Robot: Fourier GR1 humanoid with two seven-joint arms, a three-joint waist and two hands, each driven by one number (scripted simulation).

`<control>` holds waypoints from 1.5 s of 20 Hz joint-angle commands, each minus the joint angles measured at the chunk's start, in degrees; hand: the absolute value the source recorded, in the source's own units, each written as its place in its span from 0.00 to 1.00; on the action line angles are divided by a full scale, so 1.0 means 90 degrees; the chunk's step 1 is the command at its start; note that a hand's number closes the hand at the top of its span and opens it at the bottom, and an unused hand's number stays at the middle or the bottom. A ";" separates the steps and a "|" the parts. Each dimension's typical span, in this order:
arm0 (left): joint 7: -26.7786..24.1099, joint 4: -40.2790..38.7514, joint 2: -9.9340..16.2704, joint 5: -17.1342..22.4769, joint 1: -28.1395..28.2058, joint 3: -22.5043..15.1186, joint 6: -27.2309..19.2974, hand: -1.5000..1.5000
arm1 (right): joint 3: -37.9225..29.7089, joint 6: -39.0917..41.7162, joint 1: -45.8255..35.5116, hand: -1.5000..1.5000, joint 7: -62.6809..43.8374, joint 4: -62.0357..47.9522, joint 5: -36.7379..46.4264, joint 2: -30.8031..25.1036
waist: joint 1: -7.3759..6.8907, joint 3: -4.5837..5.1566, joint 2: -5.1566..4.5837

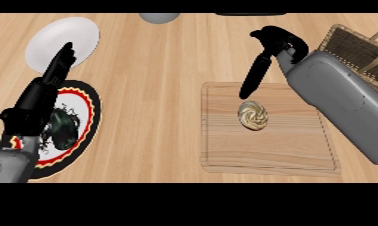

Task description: Pick the cupcake from the cutting board and place it in the basket

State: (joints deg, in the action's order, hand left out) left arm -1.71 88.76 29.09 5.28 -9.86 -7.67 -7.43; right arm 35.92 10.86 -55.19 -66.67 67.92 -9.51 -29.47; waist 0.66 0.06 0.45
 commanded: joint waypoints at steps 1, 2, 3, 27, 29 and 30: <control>0.0017 0.0024 0.0015 0.0043 -0.0029 0.0120 0.0119 0.50 | 0.0229 0.0081 0.0439 0.00 -0.1086 0.0211 0.0044 0.0153 | -0.0016 -0.0002 -0.0017; -0.0065 -0.0026 -0.0107 -0.0101 0.0052 0.0014 0.0011 0.50 | 0.0308 0.0220 0.0506 0.00 -0.0992 0.0162 0.0043 0.0121 | -0.0028 -0.0001 -0.0025; 0.0221 0.0103 -0.0174 -0.0134 -0.0175 -0.0042 -0.0045 0.50 | 0.0343 0.0169 0.0631 0.00 -0.0934 0.0190 0.0062 0.0144 | -0.0016 -0.0004 -0.0025; 0.0224 -0.0014 -0.0486 -0.0487 -0.0309 0.0451 0.0412 0.50 | 0.0014 -0.0374 0.2011 0.00 -0.0243 0.0392 0.1764 0.0504 | -0.0059 -0.0005 -0.0046; -0.0272 -0.0509 -0.0687 -0.0604 -0.0275 0.0435 0.0418 0.50 | 0.0098 -0.0430 0.2131 0.00 -0.0482 0.0616 0.1929 0.0761 | -0.0035 -0.0003 -0.0048; 0.0128 -0.0140 -0.0567 -0.0511 -0.0169 0.0487 0.0519 0.50 | 0.0030 -0.0437 0.2381 0.00 -0.0531 0.0939 0.1978 0.0566 | -0.0037 -0.0004 -0.0034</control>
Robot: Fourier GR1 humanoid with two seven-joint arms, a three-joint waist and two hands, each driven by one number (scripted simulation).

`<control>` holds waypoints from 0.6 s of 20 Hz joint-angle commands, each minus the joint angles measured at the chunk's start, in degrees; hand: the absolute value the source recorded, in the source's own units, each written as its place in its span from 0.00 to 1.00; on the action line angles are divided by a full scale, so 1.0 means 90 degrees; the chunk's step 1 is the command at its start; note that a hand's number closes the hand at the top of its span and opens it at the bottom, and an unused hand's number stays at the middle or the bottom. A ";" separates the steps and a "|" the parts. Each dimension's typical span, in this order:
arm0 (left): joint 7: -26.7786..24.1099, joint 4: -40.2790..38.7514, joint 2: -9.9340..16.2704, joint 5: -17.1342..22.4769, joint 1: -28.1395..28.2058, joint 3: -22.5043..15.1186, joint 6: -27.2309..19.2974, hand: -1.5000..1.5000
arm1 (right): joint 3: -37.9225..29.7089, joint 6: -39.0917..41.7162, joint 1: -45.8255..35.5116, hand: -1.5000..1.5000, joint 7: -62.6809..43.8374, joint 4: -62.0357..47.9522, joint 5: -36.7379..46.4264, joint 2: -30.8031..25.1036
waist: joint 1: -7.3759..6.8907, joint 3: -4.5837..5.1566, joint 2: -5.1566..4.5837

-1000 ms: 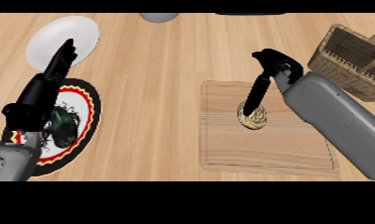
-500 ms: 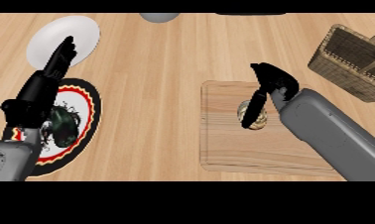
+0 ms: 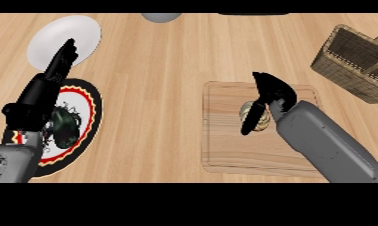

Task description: Pick the cupcake from the cutting board and place it in the basket

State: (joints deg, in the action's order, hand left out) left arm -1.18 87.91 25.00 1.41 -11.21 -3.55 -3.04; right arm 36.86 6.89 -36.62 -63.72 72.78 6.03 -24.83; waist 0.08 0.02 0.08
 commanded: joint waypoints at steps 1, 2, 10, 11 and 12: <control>0.0025 0.0168 -0.0031 -0.0066 0.0111 0.0164 0.0074 0.50 | -0.0340 0.0109 0.0121 0.00 -0.0371 -0.0318 0.0254 0.0227 | -0.0037 -0.0002 -0.0006; 0.0180 0.0018 -0.0299 -0.0297 -0.0065 -0.0077 -0.0152 0.50 | -0.0315 0.0218 0.0376 0.00 -0.0715 0.0342 0.0191 -0.0040 | 0.0028 0.0000 0.0005; 0.0254 -0.0121 -0.0652 -0.0629 -0.0258 -0.0170 -0.0204 0.50 | -0.0481 0.0223 0.0484 0.00 -0.0504 -0.0299 0.0683 0.0525 | 0.0003 -0.0001 -0.0013; -0.0168 -0.0304 -0.0427 -0.0336 -0.0092 0.0227 0.0131 0.50 | -0.0603 0.0378 0.0569 0.00 -0.0480 -0.0118 0.0726 0.0409 | -0.0003 0.0001 -0.0008; 0.0010 -0.0159 -0.0407 -0.0418 -0.0198 0.0150 0.0107 0.50 | -0.0307 -0.0096 0.0889 0.00 -0.0895 0.0205 0.0947 0.0744 | 0.0019 0.0001 0.0002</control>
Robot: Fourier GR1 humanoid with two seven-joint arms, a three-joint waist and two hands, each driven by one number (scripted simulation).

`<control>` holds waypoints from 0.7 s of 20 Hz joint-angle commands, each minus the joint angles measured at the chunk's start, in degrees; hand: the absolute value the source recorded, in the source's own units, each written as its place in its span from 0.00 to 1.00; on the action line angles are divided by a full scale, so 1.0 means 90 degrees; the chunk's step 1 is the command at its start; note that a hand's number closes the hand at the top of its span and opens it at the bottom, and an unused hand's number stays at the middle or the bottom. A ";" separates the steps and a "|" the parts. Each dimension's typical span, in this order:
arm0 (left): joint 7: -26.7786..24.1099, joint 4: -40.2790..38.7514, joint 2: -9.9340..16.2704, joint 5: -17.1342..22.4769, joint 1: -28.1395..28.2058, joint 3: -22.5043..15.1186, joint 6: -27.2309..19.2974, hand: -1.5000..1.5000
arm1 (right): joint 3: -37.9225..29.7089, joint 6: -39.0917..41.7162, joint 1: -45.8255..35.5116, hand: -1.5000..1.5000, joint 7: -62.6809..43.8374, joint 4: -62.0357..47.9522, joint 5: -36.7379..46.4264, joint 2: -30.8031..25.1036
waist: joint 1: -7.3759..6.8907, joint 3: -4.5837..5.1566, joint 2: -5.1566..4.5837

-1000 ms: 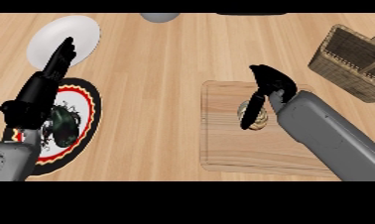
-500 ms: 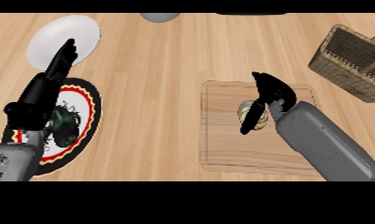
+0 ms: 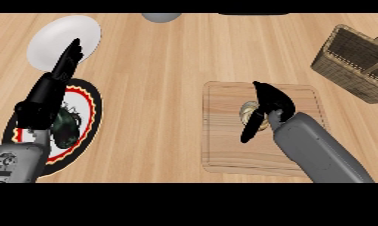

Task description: Pick the cupcake from the cutting board and place it in the basket

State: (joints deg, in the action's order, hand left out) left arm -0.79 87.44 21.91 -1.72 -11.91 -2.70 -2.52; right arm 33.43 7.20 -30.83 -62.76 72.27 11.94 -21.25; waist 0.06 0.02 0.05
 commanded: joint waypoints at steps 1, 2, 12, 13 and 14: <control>0.0181 0.0144 0.0041 -0.0005 -0.0057 0.0127 0.0152 0.50 | 0.0112 -0.0056 0.0462 0.00 -0.0915 0.0424 0.0380 0.0250 | 0.0013 -0.0001 0.0011; -0.0069 0.0098 -0.0022 0.0008 0.0156 0.0183 0.0153 0.50 | -0.0017 0.0024 0.0482 0.00 -0.0823 0.0369 0.0415 0.0191 | -0.0001 0.0000 0.0007; 0.0323 0.0479 -0.0239 -0.0226 0.0056 0.0283 0.0290 0.50 | -0.0712 0.0200 0.0485 1.00 0.0034 -0.0358 0.0956 0.0682 | -0.0023 -0.0003 -0.0003; -0.0104 0.0234 -0.0376 -0.0405 0.0346 0.0120 0.0196 0.50 | -0.0458 0.0034 0.0998 1.00 0.0235 -0.0079 0.1100 0.0504 | 0.0002 -0.0002 -0.0001; -0.0149 0.0219 -0.0069 -0.0026 0.0164 0.0524 0.0533 0.50 | -0.0681 0.0316 0.0623 1.00 0.0615 -0.0625 0.1023 0.0415 | -0.0034 -0.0002 -0.0011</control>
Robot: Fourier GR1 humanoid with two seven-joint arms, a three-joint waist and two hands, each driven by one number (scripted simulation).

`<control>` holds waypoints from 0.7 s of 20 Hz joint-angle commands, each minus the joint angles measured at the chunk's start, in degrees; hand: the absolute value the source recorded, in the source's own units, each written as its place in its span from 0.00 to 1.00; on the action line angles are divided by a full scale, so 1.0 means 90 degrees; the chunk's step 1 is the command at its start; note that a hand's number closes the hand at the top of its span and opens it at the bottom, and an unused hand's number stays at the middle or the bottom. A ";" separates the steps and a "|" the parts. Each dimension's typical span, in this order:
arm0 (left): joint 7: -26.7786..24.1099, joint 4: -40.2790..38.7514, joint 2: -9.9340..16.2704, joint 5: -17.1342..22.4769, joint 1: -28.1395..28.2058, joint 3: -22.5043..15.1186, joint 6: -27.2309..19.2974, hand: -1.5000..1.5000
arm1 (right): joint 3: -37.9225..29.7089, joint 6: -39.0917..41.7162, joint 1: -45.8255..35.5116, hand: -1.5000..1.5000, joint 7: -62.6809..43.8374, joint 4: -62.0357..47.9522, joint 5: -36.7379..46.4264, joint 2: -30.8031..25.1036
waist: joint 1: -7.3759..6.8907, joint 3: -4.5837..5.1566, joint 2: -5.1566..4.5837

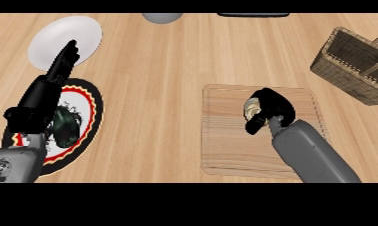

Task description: Pick the cupcake from the cutting board and place it in the basket

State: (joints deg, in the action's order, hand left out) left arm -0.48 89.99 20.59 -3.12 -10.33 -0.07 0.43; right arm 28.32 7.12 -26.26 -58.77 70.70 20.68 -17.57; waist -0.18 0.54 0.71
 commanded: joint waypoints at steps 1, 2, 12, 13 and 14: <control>0.0071 -0.0142 -0.0159 -0.0221 -0.0216 -0.0022 -0.0074 0.50 | -0.0051 0.0348 -0.0101 1.00 -0.0007 -0.0476 0.0241 0.0185 | 0.0003 -0.0060 -0.0085; -0.0269 -0.0320 -0.0130 -0.0202 -0.0018 0.0018 0.0039 0.50 | 0.0009 0.0229 0.0099 1.00 0.0196 -0.0463 0.0293 0.0258 | 0.0004 -0.0059 -0.0087; -0.0054 -0.0239 0.0131 0.0008 0.0214 0.0578 -0.0075 0.50 | -0.1802 0.0475 0.1384 1.00 0.2989 -0.0561 0.0126 -0.3989 | 0.0747 -0.0103 0.0001; -0.0081 -0.0107 0.0029 -0.0012 0.0291 0.0447 -0.0069 0.50 | -0.2021 0.0482 0.1474 1.00 0.3470 -0.0727 0.0064 -0.4367 | 0.0658 -0.0106 0.0003; -0.0069 -0.0134 0.0185 0.0015 0.0193 0.0566 -0.0009 0.50 | -0.2248 0.0442 0.1569 1.00 0.3939 -0.0865 -0.0020 -0.4677 | 0.0674 -0.0108 -0.0009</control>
State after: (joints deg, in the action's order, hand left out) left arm -1.05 88.28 21.17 -3.40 -9.10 3.72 0.18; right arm 14.56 11.16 -15.97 -35.05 66.75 21.99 -47.83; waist 4.86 -0.17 0.78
